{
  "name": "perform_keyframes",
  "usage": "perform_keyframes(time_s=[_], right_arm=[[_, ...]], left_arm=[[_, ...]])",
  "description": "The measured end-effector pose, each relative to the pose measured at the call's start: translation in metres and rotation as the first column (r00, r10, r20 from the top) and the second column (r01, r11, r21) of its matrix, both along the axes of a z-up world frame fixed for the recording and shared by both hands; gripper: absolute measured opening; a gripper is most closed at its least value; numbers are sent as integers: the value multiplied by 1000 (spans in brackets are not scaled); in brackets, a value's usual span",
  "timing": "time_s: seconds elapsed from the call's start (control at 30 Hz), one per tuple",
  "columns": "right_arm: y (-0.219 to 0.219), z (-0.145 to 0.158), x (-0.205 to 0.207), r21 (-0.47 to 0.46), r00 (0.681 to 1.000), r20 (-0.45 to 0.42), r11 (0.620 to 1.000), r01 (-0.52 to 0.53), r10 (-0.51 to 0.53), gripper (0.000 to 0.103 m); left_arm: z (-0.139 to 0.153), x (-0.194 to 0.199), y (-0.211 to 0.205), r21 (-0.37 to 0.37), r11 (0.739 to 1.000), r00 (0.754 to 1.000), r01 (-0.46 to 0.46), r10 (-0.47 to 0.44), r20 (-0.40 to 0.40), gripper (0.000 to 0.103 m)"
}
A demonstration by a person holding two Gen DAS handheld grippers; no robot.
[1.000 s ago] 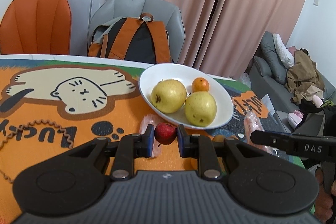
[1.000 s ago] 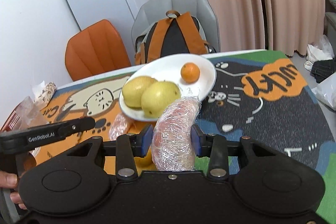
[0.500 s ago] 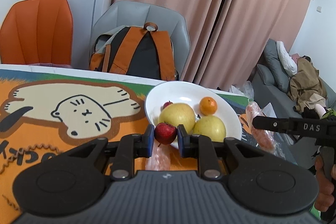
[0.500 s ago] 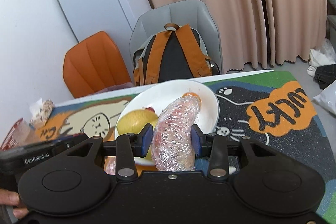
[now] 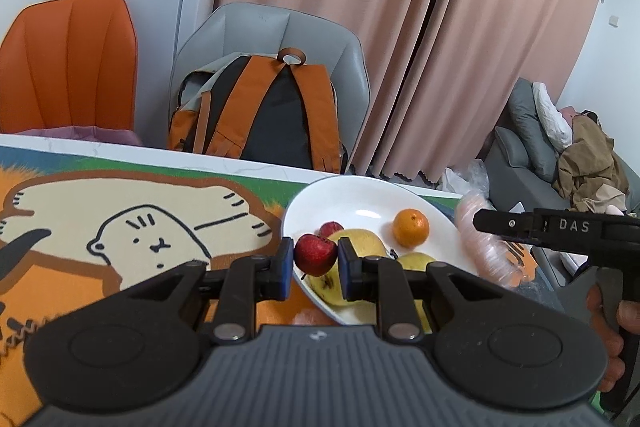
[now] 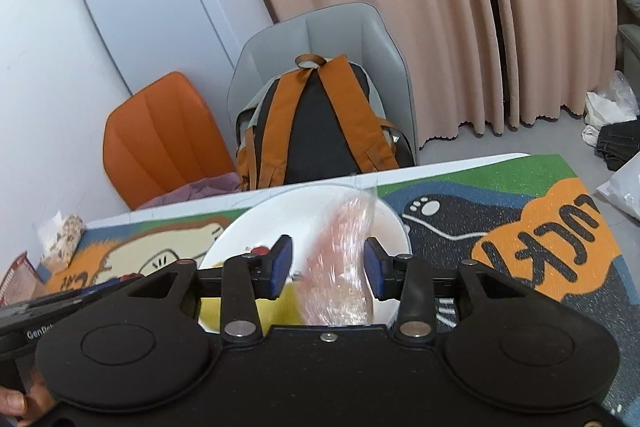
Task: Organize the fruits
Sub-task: 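Carry the pomelo segment and jujube onto the white plate and release both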
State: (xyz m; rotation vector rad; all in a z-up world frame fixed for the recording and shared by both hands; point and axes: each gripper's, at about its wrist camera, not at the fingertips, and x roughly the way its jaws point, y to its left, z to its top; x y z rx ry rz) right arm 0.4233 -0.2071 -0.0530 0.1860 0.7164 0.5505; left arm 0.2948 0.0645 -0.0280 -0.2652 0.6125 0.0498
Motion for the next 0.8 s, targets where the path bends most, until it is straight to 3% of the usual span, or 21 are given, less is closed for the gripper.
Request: perform_keyframes(time_s=[0.8], right_arm=[[-23, -9, -9, 25, 999, -34, 1000, 14, -13, 41]], left_arm=[[-2, 69, -6, -1, 1000, 1000, 25, -25, -8, 23]])
